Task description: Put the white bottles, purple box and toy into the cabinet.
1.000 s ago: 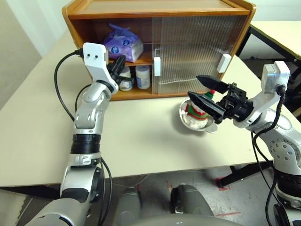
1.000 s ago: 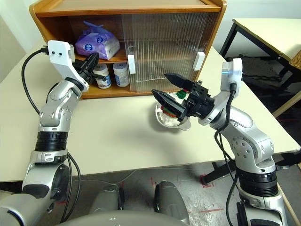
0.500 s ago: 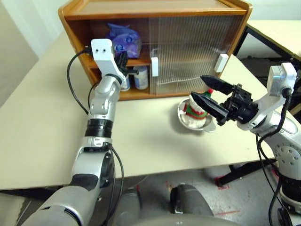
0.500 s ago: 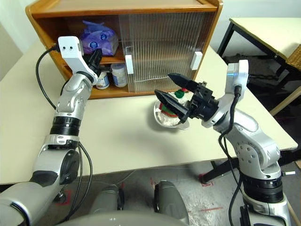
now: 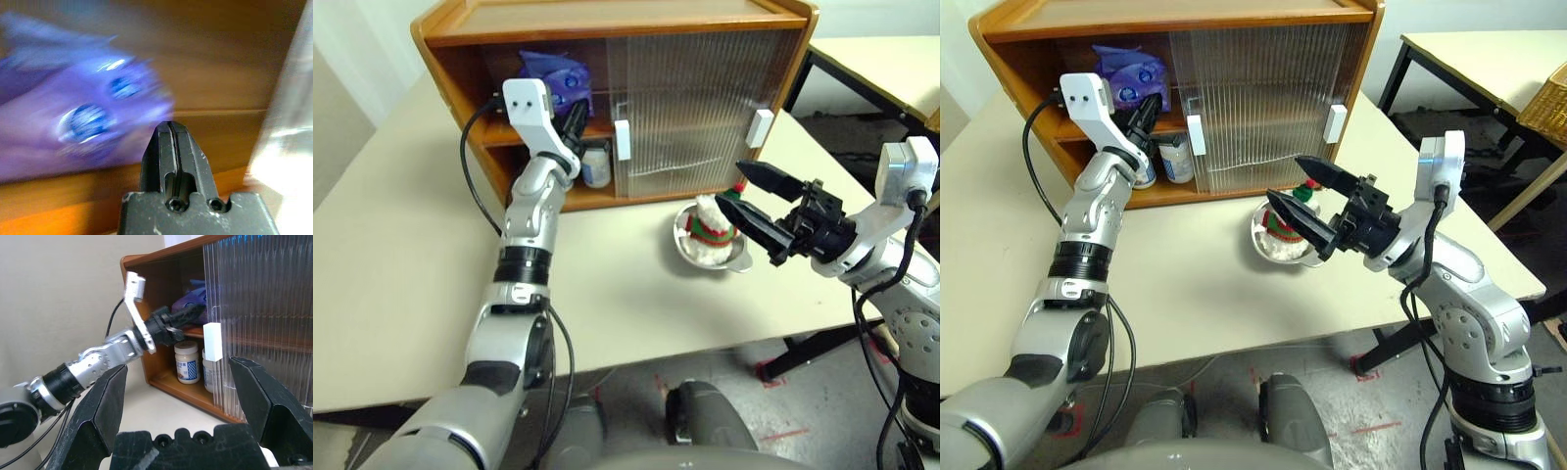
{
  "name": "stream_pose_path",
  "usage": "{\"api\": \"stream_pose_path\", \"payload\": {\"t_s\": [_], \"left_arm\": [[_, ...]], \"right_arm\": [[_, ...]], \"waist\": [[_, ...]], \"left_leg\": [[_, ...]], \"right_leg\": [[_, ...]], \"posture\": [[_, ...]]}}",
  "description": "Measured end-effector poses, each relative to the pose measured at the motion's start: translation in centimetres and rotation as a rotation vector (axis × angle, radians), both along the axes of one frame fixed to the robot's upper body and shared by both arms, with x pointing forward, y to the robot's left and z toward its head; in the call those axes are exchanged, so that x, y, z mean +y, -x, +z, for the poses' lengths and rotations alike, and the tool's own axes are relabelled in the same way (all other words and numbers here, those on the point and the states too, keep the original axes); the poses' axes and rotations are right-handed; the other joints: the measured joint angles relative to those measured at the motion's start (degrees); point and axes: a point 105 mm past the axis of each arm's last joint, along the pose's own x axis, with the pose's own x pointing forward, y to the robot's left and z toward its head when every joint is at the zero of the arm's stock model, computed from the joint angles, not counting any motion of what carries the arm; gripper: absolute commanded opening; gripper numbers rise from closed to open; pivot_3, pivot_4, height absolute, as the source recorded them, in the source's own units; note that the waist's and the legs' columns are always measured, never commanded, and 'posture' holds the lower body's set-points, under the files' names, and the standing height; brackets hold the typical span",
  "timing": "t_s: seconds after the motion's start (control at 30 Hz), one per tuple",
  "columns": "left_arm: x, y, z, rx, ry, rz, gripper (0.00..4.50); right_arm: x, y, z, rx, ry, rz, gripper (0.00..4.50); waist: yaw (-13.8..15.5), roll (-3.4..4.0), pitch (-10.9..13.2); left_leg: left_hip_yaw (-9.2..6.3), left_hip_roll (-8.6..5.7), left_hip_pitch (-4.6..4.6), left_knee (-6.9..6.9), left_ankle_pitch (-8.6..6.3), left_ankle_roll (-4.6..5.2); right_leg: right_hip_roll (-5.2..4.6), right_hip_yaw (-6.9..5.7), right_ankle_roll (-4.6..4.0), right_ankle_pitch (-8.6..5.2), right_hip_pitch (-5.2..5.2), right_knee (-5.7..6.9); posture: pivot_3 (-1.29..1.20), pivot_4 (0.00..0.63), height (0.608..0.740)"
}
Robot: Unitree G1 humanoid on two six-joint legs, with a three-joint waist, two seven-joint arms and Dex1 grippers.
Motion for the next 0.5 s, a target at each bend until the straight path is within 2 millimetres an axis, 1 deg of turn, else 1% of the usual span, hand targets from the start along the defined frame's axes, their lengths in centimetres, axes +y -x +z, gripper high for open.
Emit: {"api": "stream_pose_path", "payload": {"t_s": [0.03,0.07,0.1,0.13,0.17,0.2,0.23,0.27,0.3,0.33,0.37,0.43,0.5], "left_arm": [[0.1,0.9,0.3,-0.024,-0.012,-0.031,0.65],[0.2,1.5,0.4,-0.035,-0.027,-0.048,1.00],[0.4,2.1,0.4,-0.037,-0.036,-0.063,1.43],[0.6,2.5,0.3,-0.033,-0.040,-0.074,1.74],[0.7,3.1,0.3,-0.031,-0.048,-0.092,2.23],[0.8,3.6,0.3,-0.031,-0.061,-0.116,2.53],[0.7,4.4,0.3,-0.031,-0.077,-0.150,2.92],[0.4,5.0,0.5,-0.034,-0.089,-0.184,3.37],[-0.1,5.7,0.6,-0.036,-0.105,-0.223,3.70],[-0.5,6.3,0.6,-0.039,-0.121,-0.253,4.17],[-1.0,6.6,0.6,-0.041,-0.133,-0.274,4.48],[-2.7,6.9,0.2,-0.044,-0.154,-0.311,4.48],[-4.8,7.1,-0.4,-0.043,-0.154,-0.352,4.48]], "right_arm": [[0.1,0.0,0.1,-0.004,0.001,0.008,4.50],[0.1,0.0,0.1,-0.007,0.001,0.010,4.50],[0.1,-0.1,0.2,-0.008,0.001,0.016,4.50],[0.1,-0.1,0.1,-0.006,0.001,0.017,4.50],[0.1,-0.3,0.1,-0.003,0.000,0.022,4.50],[0.1,-0.4,0.1,-0.003,0.000,0.027,4.50],[0.2,-0.5,0.2,-0.005,-0.001,0.034,4.50],[0.2,-0.5,0.2,-0.006,0.000,0.036,4.50],[0.3,-0.5,0.2,-0.007,0.000,0.042,4.50],[0.3,-0.5,0.2,-0.007,0.000,0.047,4.50],[0.4,-0.5,0.2,-0.007,0.000,0.050,4.50],[0.3,-0.6,0.1,0.000,-0.001,0.051,4.50],[0.4,-0.7,0.0,0.001,-0.003,0.054,4.50]], "waist": [[-0.11,0.01,0.00],[-0.08,0.01,0.00],[0.00,0.01,0.00],[0.12,0.01,0.00],[0.25,0.01,0.00],[0.27,0.01,0.00],[0.28,0.01,0.00],[0.30,0.01,0.00],[0.37,0.01,0.00],[0.57,0.01,0.00],[0.81,0.01,0.00],[1.54,0.00,-0.01],[2.07,-0.01,-0.01]], "left_leg": [[0.01,0.01,0.04,-0.03,0.00,0.00],[0.00,0.01,0.06,-0.03,0.00,0.00],[-0.01,0.01,0.06,-0.02,0.01,0.01],[-0.01,0.01,0.06,0.01,0.01,0.01],[-0.02,0.01,0.06,0.05,0.00,0.01],[-0.01,0.00,0.06,0.05,0.00,0.00],[-0.01,0.00,0.06,0.08,0.00,0.00],[0.00,0.00,0.06,0.08,0.00,0.00],[0.00,-0.01,0.06,0.09,-0.01,-0.01],[-0.01,-0.02,0.06,0.09,-0.01,-0.01],[-0.01,-0.03,0.06,0.09,-0.01,-0.01],[0.00,-0.05,0.07,0.10,-0.01,-0.01],[-0.01,-0.08,0.03,0.12,-0.01,-0.01]], "right_leg": [[0.02,0.07,0.00,0.00,0.00,0.01],[0.04,0.09,-0.01,0.00,0.00,0.02],[0.06,0.08,-0.01,0.00,0.00,0.04],[0.05,0.08,-0.01,0.00,0.00,0.05],[0.05,0.08,0.00,0.00,0.00,0.07],[0.04,0.09,0.01,0.01,0.01,0.06],[0.03,0.10,0.02,0.02,0.01,0.06],[0.02,0.11,0.02,0.02,0.02,0.06],[0.02,0.11,0.01,0.02,0.03,0.05],[0.01,0.11,0.01,0.01,0.03,0.05],[0.00,0.10,0.00,0.01,0.04,0.05],[0.00,0.13,0.01,0.01,0.06,0.04],[0.00,0.13,0.01,0.01,0.06,0.02]], "posture": [[-0.12,0.000,0.740],[-0.11,0.000,0.740],[-0.11,0.000,0.740],[-0.10,0.000,0.740],[-0.10,0.000,0.740],[-0.09,0.000,0.740],[-0.09,0.000,0.740],[-0.09,0.000,0.740],[-0.09,0.000,0.740],[-0.09,0.000,0.740],[-0.09,0.000,0.740],[-0.09,0.000,0.740],[-0.09,0.000,0.740]]}}
